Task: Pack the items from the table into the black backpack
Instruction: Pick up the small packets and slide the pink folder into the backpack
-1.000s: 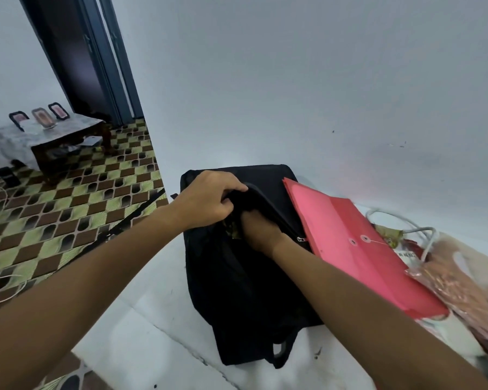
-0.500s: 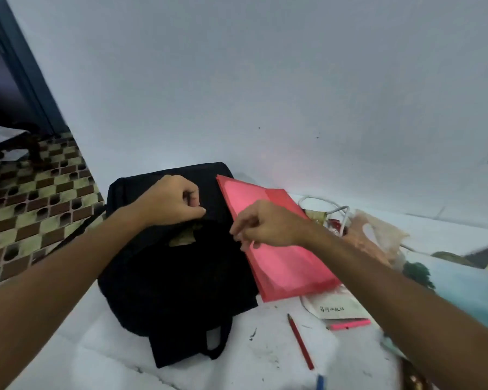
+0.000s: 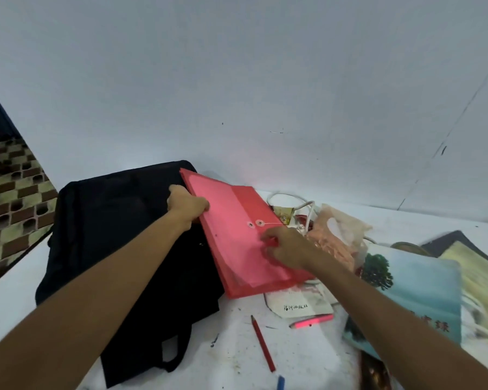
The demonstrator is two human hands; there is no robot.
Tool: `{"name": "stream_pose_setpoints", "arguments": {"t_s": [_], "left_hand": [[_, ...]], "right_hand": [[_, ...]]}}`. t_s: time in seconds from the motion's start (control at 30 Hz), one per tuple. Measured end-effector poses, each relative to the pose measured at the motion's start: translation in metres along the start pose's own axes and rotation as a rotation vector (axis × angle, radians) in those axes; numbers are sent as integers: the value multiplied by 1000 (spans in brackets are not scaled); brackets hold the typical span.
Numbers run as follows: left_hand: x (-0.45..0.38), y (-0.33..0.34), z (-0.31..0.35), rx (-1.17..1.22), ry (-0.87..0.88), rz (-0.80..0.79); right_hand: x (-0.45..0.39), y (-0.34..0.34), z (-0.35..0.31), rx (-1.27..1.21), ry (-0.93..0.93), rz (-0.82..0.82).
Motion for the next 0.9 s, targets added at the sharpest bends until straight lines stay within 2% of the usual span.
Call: {"name": "stream_pose_setpoints", "arguments": {"t_s": [0.13, 0.23, 0.3, 0.43, 0.53, 0.63, 0.7, 0.8, 0.9], "left_hand": [[5, -5, 30, 209, 108, -69], [18, -24, 70, 316, 236, -84], [27, -34, 93, 374, 280, -113], [34, -39, 121, 365, 301, -198], [35, -28, 133, 287, 289, -226], [43, 4, 137, 372, 233, -331], [56, 30, 134, 345, 216, -481], [79, 72, 125, 82, 206, -762], [93, 118, 109, -6, 145, -845]], "right_hand": [[-6, -7, 6, -127, 92, 263], [-10, -19, -3, -358, 140, 384], [-14, -29, -10, -585, 185, 365], [-11, -54, -14, -1021, 222, 179], [0, -72, 4, -1149, 251, 193], [23, -96, 37, -1273, 260, 222], [42, -115, 58, -1277, 285, 288], [79, -137, 92, -1148, 404, 444], [119, -147, 124, -1012, 543, 575]]}}
Point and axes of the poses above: each hand's wrist, its own x-axis away from the middle knuckle, its own y-axis out of the palm, z = x × y, the point moved 1 cm from there along -x, towards the middle knuckle, and after that the axes turned 6 degrees about x, right-handed, at the moved point
